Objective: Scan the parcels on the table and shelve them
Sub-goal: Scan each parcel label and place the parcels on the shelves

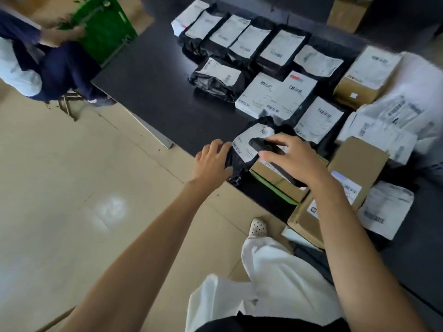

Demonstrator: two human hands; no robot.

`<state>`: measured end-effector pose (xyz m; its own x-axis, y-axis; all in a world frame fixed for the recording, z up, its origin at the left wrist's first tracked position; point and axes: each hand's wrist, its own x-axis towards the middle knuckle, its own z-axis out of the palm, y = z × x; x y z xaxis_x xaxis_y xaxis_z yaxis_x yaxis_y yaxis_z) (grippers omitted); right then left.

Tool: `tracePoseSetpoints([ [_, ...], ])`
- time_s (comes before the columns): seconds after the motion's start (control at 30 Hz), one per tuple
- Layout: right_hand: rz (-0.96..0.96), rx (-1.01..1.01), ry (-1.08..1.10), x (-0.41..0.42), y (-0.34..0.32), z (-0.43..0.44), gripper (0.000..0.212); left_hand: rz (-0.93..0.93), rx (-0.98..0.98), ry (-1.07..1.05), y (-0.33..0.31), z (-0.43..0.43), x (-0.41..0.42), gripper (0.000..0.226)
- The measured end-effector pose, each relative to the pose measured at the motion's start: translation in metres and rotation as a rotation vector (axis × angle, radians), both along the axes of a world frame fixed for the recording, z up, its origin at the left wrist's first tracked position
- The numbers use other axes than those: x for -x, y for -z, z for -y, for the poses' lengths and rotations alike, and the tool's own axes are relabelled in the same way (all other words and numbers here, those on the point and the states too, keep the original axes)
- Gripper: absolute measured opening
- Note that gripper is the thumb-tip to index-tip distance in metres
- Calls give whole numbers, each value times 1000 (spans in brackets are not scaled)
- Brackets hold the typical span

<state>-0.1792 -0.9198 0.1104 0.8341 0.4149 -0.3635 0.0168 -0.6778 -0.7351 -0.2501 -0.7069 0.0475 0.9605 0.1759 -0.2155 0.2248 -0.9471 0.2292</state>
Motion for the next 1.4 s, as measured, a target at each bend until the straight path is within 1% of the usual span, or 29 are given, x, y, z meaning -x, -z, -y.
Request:
tracePoseSetpoints([
  [0.13,-9,57,8,-21,16,-2,49,-132,26,51,31,13,-38,86],
  [0.2,-31,103,26,-27,25,0,52,-192,99,55,49,18,-51,97],
  [0.33,-61,110,84,-38,37,1,62,-255,325,-84,74,12,-67,118],
  [0.4,-78,133,143,-41,41,0,63,-318,355,-47,79,2,-77,122],
  [0.53,-110,152,239,-44,41,-10,52,-431,342,54,80,-9,-86,134],
  [0.7,-133,149,377,-39,36,-33,50,-442,313,93,87,-13,-91,144],
  [0.9,-153,137,486,-32,31,-70,47,-449,163,228,84,-50,-110,141],
  [1.0,-133,125,511,-31,26,-88,45,-436,24,265,83,-79,-116,137],
  [1.07,-111,106,520,-31,22,-100,44,-408,-16,273,78,-100,-120,134],
  [1.13,-94,103,523,-32,15,-113,46,-319,-17,307,71,-122,-125,129],
  [1.27,-30,96,567,-41,-7,-134,63,40,-68,426,41,-152,-155,123],
  [1.3,-1,84,586,-45,-15,-138,63,125,-77,439,29,-157,-168,123],
  [1.4,116,46,617,-57,-44,-149,50,317,-122,477,-13,-168,-210,122],
])
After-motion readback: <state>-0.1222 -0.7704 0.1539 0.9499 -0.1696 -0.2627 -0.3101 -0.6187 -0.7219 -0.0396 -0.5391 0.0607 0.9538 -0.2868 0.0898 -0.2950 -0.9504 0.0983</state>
